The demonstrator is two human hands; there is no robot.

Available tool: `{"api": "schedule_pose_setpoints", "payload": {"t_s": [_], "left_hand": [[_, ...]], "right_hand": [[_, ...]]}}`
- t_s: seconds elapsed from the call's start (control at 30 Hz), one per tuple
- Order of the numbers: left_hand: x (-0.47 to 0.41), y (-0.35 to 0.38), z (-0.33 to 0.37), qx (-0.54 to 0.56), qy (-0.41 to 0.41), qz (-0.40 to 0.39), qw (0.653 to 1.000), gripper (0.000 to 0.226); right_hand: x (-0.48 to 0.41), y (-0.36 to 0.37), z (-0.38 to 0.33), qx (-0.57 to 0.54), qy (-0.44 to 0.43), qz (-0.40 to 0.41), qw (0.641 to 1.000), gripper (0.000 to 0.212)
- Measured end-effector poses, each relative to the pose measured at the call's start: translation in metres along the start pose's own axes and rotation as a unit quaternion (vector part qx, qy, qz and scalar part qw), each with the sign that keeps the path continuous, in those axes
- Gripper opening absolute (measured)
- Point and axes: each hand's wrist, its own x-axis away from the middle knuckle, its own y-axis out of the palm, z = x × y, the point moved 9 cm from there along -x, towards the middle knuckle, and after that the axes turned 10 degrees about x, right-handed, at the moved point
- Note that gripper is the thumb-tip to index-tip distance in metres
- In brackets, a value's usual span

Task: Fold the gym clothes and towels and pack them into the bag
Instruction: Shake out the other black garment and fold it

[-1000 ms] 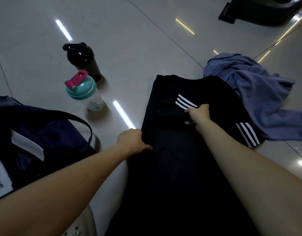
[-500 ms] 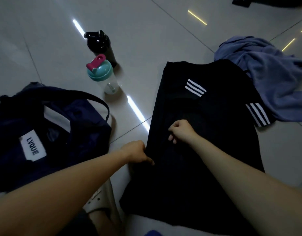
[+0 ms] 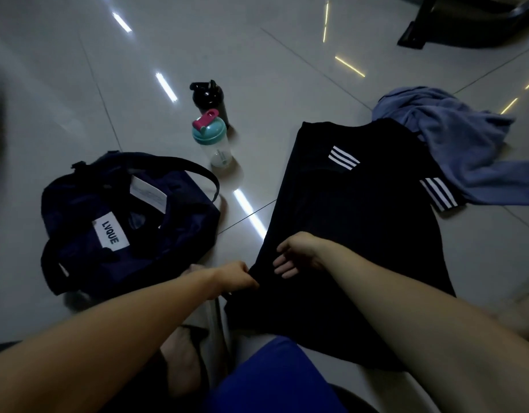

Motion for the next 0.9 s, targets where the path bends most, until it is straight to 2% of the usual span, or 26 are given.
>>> {"api": "schedule_pose_setpoints", "payload": {"t_s": [0.17, 0.27, 0.33, 0.4, 0.47, 0.6, 0.67, 0.8, 0.9], "left_hand": [[0.012, 0.004, -0.002, -0.064, -0.008, -0.01, 0.998, 0.009], [0.019, 0.007, 0.024, -0.148, 0.061, -0.003, 0.987, 0.014], [0.026, 0.02, 0.042, -0.163, 0.106, -0.025, 0.981, 0.014], [0.034, 0.038, 0.054, -0.134, 0.129, -0.073, 0.98, 0.013], [0.04, 0.053, 0.061, -0.133, 0.145, -0.113, 0.974, 0.019], [0.035, 0.071, 0.06, -0.217, 0.15, -0.115, 0.958, 0.031], [0.029, 0.076, 0.059, -0.184, 0.148, -0.126, 0.963, 0.032], [0.027, 0.088, 0.06, -0.012, 0.087, -0.198, 0.976, 0.041], [0.017, 0.076, 0.059, -0.019, 0.063, -0.157, 0.985, 0.032]], "right_hand": [[-0.008, 0.013, 0.007, -0.054, 0.02, -0.026, 0.998, 0.045], [-0.009, 0.012, 0.006, -0.068, 0.018, -0.025, 0.997, 0.051], [-0.01, 0.008, 0.004, -0.055, 0.012, -0.013, 0.998, 0.053], [-0.01, -0.001, 0.003, -0.028, 0.006, 0.024, 0.999, 0.046], [-0.011, -0.011, 0.005, 0.007, 0.006, 0.067, 0.998, 0.025], [-0.01, -0.031, 0.019, 0.041, 0.037, 0.103, 0.993, 0.01], [-0.007, -0.042, 0.028, 0.041, 0.05, 0.099, 0.993, 0.006], [-0.001, -0.06, 0.041, 0.027, 0.029, 0.114, 0.993, 0.011], [0.002, -0.061, 0.059, 0.037, 0.055, 0.092, 0.994, 0.023]]}}
